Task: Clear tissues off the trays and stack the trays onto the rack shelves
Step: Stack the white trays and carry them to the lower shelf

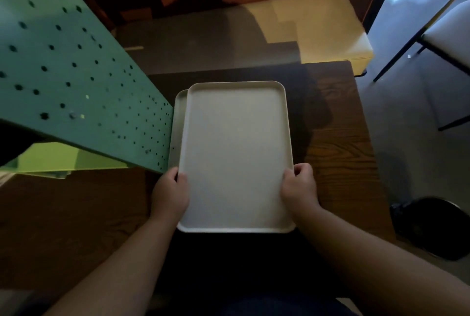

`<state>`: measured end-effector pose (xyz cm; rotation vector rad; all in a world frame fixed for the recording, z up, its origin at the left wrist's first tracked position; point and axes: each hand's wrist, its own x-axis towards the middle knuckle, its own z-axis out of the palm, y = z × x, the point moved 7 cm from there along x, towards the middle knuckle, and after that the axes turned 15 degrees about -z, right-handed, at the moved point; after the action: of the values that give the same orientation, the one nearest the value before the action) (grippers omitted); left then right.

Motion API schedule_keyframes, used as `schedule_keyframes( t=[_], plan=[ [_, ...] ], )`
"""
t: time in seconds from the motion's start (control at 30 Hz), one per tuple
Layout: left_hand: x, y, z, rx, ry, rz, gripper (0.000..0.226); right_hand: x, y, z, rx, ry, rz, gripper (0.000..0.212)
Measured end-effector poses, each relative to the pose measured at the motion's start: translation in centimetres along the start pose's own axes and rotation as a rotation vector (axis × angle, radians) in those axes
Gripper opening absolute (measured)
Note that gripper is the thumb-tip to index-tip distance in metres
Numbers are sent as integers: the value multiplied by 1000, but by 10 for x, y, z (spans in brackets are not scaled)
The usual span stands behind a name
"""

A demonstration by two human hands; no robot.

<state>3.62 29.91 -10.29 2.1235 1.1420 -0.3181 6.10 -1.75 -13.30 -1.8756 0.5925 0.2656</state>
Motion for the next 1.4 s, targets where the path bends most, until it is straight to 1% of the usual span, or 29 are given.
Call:
schedule_keyframes(
  t=[0.07,0.17,0.2,0.3,0.33,0.4,0.47,0.53,0.6,0.67,0.73,0.83,0.9,0.97,1.03,1.1,1.17,1.2,1.23,1.27,1.3,1.37,1.4],
  plan=[
    [3,-11,-14,-25,29,9,22,-4,0,17,-26,-7,-15,10],
    [9,-24,-22,-15,38,-23,21,-4,-2,34,-70,9,-47,9],
    [12,-29,-21,-8,28,-34,24,-3,-3,37,-81,17,-57,9],
    [17,-39,-16,-9,-40,-69,41,-1,-5,44,-116,53,-72,11],
    [20,-42,-13,-26,-55,-60,43,-1,-6,46,-128,64,-76,13],
    [23,-43,-13,-33,-60,-40,42,-1,-6,51,-165,62,-91,23],
    [28,-46,-14,36,-20,-28,44,0,-7,56,-256,23,-137,39],
    [34,-54,-12,127,-16,-72,43,-1,-11,60,-390,-19,-183,49],
    [36,-59,-9,168,-77,-114,39,-2,-16,61,-574,-62,-211,55],
    [39,-61,-5,180,-133,-101,37,-3,-21,63,-703,-108,-195,64],
    [43,-61,-5,199,-162,-74,35,-3,-22,63,-711,-130,-118,65],
    [42,-61,-9,237,-226,-28,32,-8,-25,59,-656,-125,-23,52],
    [39,-59,-15,242,-283,-9,28,-18,-27,55,-568,-111,2,47],
    [28,-52,-29,201,-335,4,24,-29,-27,45,-460,-57,37,45],
    [13,-41,-51,125,-372,19,27,-37,-28,32,-372,8,66,50],
    [-3,-32,-74,76,-400,40,30,-46,-40,17,-286,25,72,63],
    [-22,-19,-101,46,-383,59,35,-56,-65,1,-137,-23,40,76],
    [-32,-12,-113,22,-367,74,41,-62,-80,-5,-49,-60,12,79],
    [-43,-3,-125,12,-347,96,43,-69,-94,-13,-5,-89,-11,78],
    [-55,8,-137,7,-325,132,38,-75,-107,-21,-6,-121,-51,72],
    [-67,18,-148,2,-310,161,45,-78,-121,-28,34,-98,-60,63],
    [-91,37,-165,-35,-311,227,37,-82,-141,-38,42,-135,-133,49],
    [-104,44,-173,-70,-312,249,34,-85,-148,-39,167,-164,-106,47]
  ],
)
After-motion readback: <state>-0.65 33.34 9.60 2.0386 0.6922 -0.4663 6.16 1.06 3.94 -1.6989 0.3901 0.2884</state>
